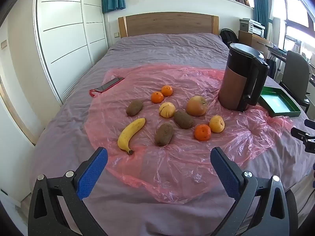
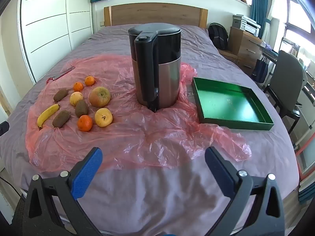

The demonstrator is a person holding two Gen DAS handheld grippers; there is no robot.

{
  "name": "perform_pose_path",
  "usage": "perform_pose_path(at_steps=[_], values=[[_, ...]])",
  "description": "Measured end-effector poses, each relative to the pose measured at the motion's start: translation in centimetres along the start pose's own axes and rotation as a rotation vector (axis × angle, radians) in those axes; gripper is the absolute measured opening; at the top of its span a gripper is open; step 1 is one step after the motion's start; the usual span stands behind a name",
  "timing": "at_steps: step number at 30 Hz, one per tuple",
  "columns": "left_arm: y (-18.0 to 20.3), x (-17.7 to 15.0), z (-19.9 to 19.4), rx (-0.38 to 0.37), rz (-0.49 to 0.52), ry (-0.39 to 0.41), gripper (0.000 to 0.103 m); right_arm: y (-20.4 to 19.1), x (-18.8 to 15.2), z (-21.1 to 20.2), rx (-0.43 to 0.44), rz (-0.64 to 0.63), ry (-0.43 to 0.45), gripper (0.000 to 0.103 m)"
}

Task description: Organize fruits

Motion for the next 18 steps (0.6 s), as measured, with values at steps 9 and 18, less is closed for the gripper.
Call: perform_pose_path(at_steps=[9,18], values=[[-0.19,-0.21,0.41,0.001,-0.033,0.003,0.102,0.07,-0.1,0.13,0.005,0.001,0.003,0.103],[-0.35,-0.27,0.25,-0.006,-0.026,0.028,0.102,0.07,-0.16,0.07,0.006,0.005,-0.001,0.103]])
Point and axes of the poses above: each gripper's, at about its wrist camera, not at the fingertips, and z roughly the way its jaws point, y to its right, x to its top, the point moved 3 cm from there along z, roughly the way its jaws point, and after that the axes turned 5 degrees about -z, right-handed, at the moved point
